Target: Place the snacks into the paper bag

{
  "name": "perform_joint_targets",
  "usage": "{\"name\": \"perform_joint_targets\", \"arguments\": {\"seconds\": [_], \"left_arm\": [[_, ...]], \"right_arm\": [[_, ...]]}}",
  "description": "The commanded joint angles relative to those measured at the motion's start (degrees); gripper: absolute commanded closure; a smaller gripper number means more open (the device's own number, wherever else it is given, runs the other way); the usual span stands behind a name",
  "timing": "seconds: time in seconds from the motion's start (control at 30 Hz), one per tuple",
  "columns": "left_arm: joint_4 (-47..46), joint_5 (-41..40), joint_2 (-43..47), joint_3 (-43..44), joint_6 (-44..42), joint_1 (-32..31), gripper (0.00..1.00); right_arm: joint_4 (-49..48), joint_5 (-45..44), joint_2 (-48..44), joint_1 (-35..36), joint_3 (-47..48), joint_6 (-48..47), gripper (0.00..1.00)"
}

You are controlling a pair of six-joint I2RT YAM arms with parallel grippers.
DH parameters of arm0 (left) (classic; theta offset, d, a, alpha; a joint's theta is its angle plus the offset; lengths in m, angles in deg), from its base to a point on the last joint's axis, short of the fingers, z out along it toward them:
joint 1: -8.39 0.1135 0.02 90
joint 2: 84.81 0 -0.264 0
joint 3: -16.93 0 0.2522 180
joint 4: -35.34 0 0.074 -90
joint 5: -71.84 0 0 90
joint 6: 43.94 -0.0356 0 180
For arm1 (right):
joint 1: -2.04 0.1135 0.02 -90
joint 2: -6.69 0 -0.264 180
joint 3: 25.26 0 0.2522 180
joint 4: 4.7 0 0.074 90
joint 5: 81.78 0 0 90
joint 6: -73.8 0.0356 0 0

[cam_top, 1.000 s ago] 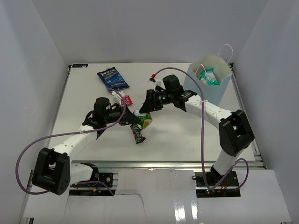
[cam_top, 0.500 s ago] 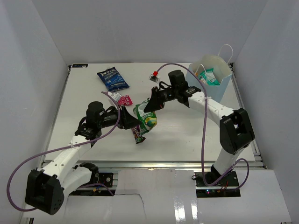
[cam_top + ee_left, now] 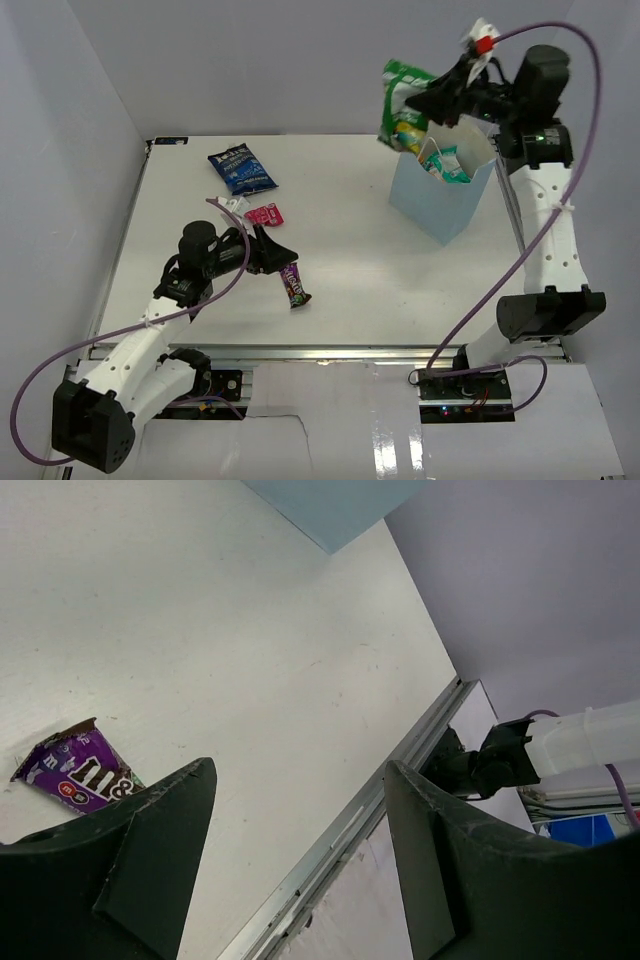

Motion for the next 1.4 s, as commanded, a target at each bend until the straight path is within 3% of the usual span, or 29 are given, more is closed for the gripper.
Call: {"name": "perform_joint_targets", "arguments": {"seconds": [0.0, 0.2, 0.5, 0.67, 0.73, 0.83, 1.07, 1.17, 1.37], "left_arm": [[-2.8, -1.5, -0.7, -0.8, 0.4, 0.0, 0.22], [-2.7, -1.3, -2.5, -0.3, -0.7, 0.0, 0.22], [-2.5, -2.4, -2.1, -1.6, -0.5, 0.0, 0.22], [-3.0, -2.4, -2.9, -1.8, -0.5, 0.0, 0.21], [-3.0, -2.2, -3.4, -1.5, -0.7, 0.0, 0.22], [-2.8, -2.1, -4.5, -1.3, -0.8, 0.0, 0.22], [1.2, -7.1, -7.0, -0.8, 0.9, 0.0, 0.21], [3.0, -10.0, -8.7, -0.1, 1.6, 0.0, 0.21], [4.1, -10.8, -10.8, 0.4, 1.9, 0.0, 0.21]], "right_arm": [[-3.5, -7.2, -0.9, -7.2, 6.3, 0.8, 0.92], [-4.0, -13.5, 1.2, -13.8, 4.6, -3.2, 0.92], [0.1, -15.1, 3.0, -13.9, -8.2, -16.0, 0.91], [7.6, -1.1, 6.2, -13.3, -11.8, -22.9, 0.87], [17.7, 0.1, 9.2, -11.9, -9.7, -27.2, 0.86], [21.2, -1.3, 10.9, -11.4, -9.4, -30.2, 0.83], [24.5, -9.3, 12.8, -11.6, -6.0, -31.0, 0.34], [24.6, -10.7, 12.1, -12.0, -1.7, -30.2, 0.25], [26.2, -10.3, 11.5, -12.0, 4.4, -29.6, 0.23]]}}
